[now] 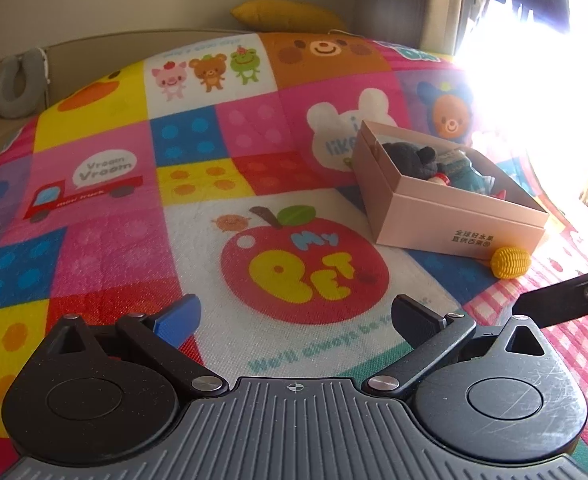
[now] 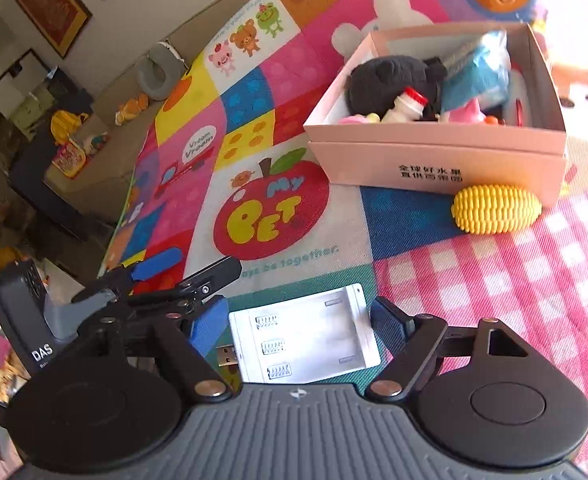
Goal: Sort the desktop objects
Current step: 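Move the left gripper toward the white card reader while the right gripper approaches the yellow corn toy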
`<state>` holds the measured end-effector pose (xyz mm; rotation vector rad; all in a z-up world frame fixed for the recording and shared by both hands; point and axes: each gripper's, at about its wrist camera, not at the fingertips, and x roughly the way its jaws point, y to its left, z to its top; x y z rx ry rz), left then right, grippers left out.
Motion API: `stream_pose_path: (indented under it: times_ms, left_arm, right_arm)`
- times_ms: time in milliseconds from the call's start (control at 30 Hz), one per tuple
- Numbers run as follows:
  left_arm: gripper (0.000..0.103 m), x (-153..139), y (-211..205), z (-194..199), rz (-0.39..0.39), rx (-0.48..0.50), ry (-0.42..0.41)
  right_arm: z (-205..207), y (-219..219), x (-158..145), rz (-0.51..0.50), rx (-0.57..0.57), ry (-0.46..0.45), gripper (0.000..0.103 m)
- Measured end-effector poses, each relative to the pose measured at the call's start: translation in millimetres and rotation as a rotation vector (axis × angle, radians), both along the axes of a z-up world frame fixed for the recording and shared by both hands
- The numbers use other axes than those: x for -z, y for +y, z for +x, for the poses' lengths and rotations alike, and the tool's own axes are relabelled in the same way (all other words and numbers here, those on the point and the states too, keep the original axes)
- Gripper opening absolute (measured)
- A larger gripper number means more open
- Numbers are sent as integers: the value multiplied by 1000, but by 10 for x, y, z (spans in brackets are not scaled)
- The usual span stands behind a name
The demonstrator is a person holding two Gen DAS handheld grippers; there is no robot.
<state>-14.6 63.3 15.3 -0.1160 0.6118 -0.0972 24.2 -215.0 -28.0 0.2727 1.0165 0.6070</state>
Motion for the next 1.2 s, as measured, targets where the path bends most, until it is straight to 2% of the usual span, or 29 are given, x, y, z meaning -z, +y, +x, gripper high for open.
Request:
stream_pose_path:
  times_ms: [167, 267, 333, 433, 500, 533, 567, 633, 833, 967, 1133, 1200]
  left_arm:
    - [103, -39, -31, -14, 10, 15, -3]
    - [103, -56, -79, -39, 17, 54, -1]
    - [103, -60, -141, -61, 6, 110, 7]
    - [103, -55, -342, -110, -13, 250, 28]
    - [103, -51, -535, -158, 6, 341, 32]
    - [103, -46, -633, -179, 25, 373, 34]
    - [103, -32, -730, -199, 49, 401, 39]
    - [103, -1, -865, -215, 80, 432, 53]
    - [103, 84, -954, -218, 113, 433, 92]
    - [103, 92, -899, -235, 119, 420, 106]
    - [103, 123, -908, -239, 131, 412, 103]
    - [103, 131, -909, -226, 127, 394, 91]
  right_arm:
    - [108, -50, 42, -8, 88, -36, 79]
    - [133, -122, 13, -12, 134, -98, 80]
    - [108, -200, -23, -56, 180, -165, 80]
    - [53, -282, -19, -173, 237, -272, 79]
    - [59, -306, 37, -247, 251, -305, 67]
    - [72, -313, 66, -276, 254, -307, 53]
    - [90, -313, 93, -291, 250, -302, 46]
    - [117, -335, 148, -288, 235, -283, 45]
    - [143, -264, 226, -224, 162, -256, 45]
    - [229, -179, 283, -257, 165, -257, 45]
    - [114, -170, 271, -262, 147, -285, 45]
    - [7, -216, 237, -270, 168, -328, 52]
